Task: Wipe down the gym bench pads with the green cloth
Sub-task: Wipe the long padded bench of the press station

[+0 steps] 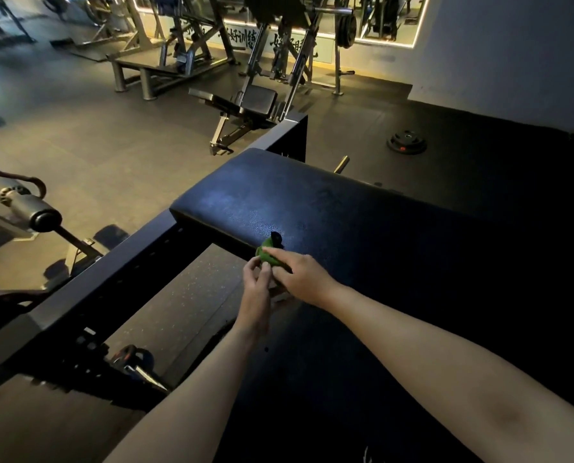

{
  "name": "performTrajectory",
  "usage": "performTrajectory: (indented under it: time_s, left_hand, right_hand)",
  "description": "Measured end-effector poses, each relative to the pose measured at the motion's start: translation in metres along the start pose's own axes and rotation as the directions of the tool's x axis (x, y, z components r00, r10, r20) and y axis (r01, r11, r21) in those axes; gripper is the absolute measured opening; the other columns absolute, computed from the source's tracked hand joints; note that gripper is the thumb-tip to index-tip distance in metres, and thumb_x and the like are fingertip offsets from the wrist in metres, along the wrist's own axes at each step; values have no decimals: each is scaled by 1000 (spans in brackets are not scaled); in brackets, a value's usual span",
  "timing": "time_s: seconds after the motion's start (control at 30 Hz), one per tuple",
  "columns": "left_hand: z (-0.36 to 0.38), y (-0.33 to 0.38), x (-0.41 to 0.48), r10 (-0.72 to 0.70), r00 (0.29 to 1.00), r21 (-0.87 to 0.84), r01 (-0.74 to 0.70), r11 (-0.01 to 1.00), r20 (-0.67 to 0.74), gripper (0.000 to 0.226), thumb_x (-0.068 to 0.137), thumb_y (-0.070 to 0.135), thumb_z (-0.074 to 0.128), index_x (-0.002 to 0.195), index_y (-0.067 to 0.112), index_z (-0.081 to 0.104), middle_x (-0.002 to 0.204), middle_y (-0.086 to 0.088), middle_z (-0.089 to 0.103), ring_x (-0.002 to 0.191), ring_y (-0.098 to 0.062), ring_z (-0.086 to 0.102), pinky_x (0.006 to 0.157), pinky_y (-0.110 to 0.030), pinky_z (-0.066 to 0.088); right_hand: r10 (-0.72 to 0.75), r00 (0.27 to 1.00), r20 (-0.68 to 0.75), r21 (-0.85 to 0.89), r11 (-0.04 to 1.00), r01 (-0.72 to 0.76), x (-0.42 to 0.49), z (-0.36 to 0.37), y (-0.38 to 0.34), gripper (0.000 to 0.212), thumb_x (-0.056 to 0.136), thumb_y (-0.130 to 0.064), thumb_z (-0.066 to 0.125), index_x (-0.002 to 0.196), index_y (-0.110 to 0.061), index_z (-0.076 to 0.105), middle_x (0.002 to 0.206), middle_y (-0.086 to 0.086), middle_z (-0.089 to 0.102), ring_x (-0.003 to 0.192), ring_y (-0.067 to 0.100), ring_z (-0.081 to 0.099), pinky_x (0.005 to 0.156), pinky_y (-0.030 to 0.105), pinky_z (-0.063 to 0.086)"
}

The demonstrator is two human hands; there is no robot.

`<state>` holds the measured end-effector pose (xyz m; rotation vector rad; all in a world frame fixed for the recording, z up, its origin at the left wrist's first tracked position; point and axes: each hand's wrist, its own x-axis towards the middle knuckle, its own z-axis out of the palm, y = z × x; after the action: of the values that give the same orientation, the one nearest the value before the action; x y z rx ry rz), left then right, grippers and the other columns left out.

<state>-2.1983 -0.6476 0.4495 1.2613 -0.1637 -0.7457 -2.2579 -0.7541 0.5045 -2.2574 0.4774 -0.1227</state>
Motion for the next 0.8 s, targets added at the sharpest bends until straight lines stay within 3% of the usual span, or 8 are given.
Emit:
performTrajectory:
  time_s: [0.07,0.13,0.2,0.33,0.43,0.57,0.7,0.8]
  left_hand:
    - [0,-2,6,-61,997,-127,55,990,-41,34,103,27,54,134,20,41,128,-15,62,105,-30,69,82,-57,58]
    - [0,-3,17,-46,994,-53,41,998,-97,28,100,17,59,125,18,45,126,-21,61,103,-31,66,91,-57,54]
    - [0,7,23,80,979,110,-60,992,-188,23,97,7,58,112,22,49,115,-19,61,100,-30,63,85,-46,55]
    - [-13,28,44,336,852,409,-161,898,-402,26,95,4,53,117,16,50,124,-14,48,107,-23,52,89,-33,50]
    - [-16,31,64,228,896,439,-42,898,-381,25,95,20,58,120,15,53,134,-14,34,109,-22,48,104,-40,47]
    - [-7,15,78,98,917,384,64,921,-387,18,83,37,58,94,25,50,118,-4,34,107,-35,54,98,-59,50]
    - [25,9,41,173,939,432,-29,901,-298,10,91,8,55,96,13,48,111,-8,40,95,-23,45,87,-24,34]
    - [33,-14,21,211,965,512,-106,852,-152,13,90,5,55,90,16,48,104,-11,47,89,-20,45,85,-36,40]
  right_hand:
    - [-26,981,190,-73,996,41,1,-5,0,58,95,-16,50,150,-25,40,146,10,51,133,23,47,108,26,34]
    - [-106,976,191,-114,985,129,-2,-10,3,63,88,-10,51,150,-15,41,147,11,48,134,23,44,107,16,26]
    - [-196,981,-6,-219,957,190,-4,-9,18,64,79,-12,51,143,-13,51,144,9,52,129,26,46,109,26,30]
    - [-93,933,-347,-453,888,-80,-8,-6,57,46,83,-21,54,128,-18,63,130,4,58,121,28,51,96,44,40]
    - [-154,903,-401,-525,847,-89,-6,4,66,40,79,-23,52,115,-16,68,117,3,62,111,28,55,89,44,42]
    - [-137,888,-438,-549,824,-143,1,12,65,37,75,-24,49,108,-18,64,107,1,60,104,28,53,85,41,38]
    - [-129,886,-445,-574,800,-172,4,16,65,40,75,-29,42,107,-19,63,106,2,60,103,29,53,85,41,38]
    - [-127,885,-448,-575,799,-176,3,15,64,40,75,-29,43,107,-19,65,106,3,61,103,30,55,85,42,40]
